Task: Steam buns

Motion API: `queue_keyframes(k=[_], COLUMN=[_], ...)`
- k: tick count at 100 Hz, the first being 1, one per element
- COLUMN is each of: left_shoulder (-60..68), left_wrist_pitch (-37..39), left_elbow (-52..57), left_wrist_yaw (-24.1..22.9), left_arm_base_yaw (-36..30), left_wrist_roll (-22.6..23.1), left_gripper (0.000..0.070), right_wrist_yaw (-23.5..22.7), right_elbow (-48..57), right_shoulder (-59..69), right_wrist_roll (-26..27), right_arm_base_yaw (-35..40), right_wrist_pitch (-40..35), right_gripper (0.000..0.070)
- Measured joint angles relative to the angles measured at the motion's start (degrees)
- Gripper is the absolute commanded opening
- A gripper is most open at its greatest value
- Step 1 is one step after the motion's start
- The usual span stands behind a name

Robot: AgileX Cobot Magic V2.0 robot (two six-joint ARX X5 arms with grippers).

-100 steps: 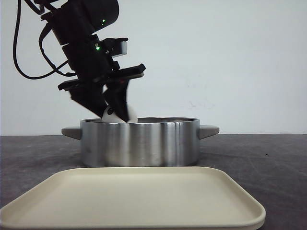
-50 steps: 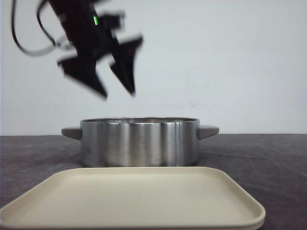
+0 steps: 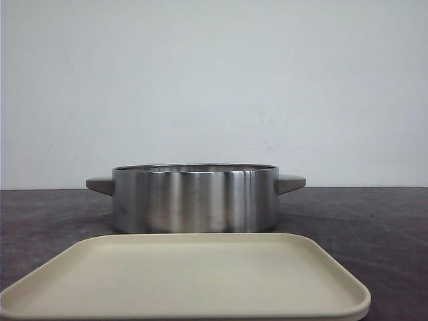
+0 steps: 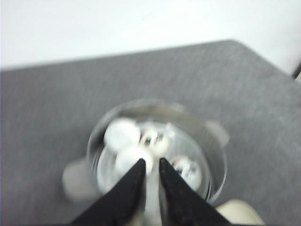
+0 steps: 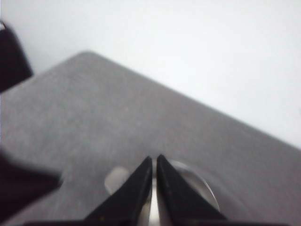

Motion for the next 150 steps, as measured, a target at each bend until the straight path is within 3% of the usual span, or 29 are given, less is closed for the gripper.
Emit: queue_keyframes(k=[18, 30, 42, 150], left_shoulder=[-13.7, -20.5, -25.2, -26.1], left_wrist_pitch=[-1.4, -4.6, -7.1, -8.2], left_elbow=[-11.5, -12.9, -12.9, -12.9], left_wrist_yaw=[-2.1, -4.5, -7.6, -9.0], left_arm_base_yaw=[0.1, 0.2, 0.2, 0.2], left_wrist_roll=[-4.0, -4.4, -4.2, -4.2], left_gripper=[0.0000, 0.0000, 0.0000, 0.0000], right_wrist_yaw=[3.9, 11.4, 13.2, 13.0], right_elbow=[-25.2, -43.1, -56.1, -58.6], right_shoulder=[-7.8, -13.2, -16.6, -18.7], right_wrist_roll=[-2.3, -1.7, 0.5, 0.8], right_arm_base_yaw=[2.5, 3.4, 3.2, 1.9], right_wrist_pitch=[26.6, 44.5, 55.2, 54.0], right_gripper=[0.0009, 0.0009, 0.0009, 0.0009])
